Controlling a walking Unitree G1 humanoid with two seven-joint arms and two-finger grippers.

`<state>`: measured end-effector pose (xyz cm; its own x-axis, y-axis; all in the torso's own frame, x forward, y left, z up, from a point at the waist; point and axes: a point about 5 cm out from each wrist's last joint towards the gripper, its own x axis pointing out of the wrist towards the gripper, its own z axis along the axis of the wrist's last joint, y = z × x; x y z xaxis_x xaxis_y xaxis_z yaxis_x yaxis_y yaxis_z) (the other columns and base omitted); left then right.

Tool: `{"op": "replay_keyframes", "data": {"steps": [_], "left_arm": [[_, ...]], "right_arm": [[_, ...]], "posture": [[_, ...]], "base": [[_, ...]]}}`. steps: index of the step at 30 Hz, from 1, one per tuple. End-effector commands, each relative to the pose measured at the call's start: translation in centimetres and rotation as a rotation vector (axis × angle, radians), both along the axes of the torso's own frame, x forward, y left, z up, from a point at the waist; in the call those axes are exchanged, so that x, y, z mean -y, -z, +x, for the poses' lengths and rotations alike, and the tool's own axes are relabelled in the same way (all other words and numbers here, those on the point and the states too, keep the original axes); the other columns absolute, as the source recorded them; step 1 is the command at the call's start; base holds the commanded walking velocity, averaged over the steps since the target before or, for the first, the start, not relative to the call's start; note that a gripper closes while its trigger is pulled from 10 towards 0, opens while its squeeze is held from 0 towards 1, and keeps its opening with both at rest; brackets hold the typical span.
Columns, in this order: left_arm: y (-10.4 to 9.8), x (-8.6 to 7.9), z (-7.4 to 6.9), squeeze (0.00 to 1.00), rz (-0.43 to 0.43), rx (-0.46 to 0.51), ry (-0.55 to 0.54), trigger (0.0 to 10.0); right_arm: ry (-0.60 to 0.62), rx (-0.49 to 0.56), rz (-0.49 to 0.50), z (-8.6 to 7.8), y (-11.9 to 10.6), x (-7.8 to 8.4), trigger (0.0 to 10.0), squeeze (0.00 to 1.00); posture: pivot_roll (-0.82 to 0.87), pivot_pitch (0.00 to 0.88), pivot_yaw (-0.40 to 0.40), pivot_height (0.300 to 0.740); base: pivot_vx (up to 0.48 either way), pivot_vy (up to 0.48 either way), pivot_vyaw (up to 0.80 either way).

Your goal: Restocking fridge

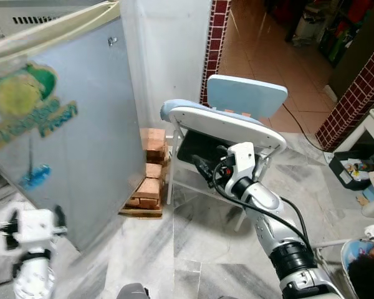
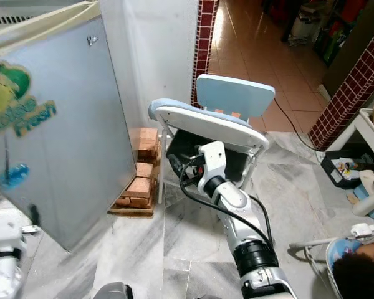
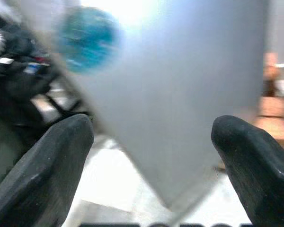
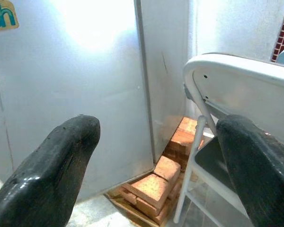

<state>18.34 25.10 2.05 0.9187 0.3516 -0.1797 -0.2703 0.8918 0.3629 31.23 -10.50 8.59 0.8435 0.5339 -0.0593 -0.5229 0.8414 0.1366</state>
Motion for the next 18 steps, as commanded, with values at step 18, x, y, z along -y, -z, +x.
{"op": "replay_keyframes", "data": {"steps": [18], "left_arm": [[-2.9,0.8,2.6,0.00,-0.036,0.092,0.079,10.0]], "right_arm": [[0.299,0.025,-0.027,0.1,0.7,3.8,10.0,0.00]], "posture": [[0.07,0.038,-0.017,0.735]], "base": [[0.000,0.181,0.00]]}}
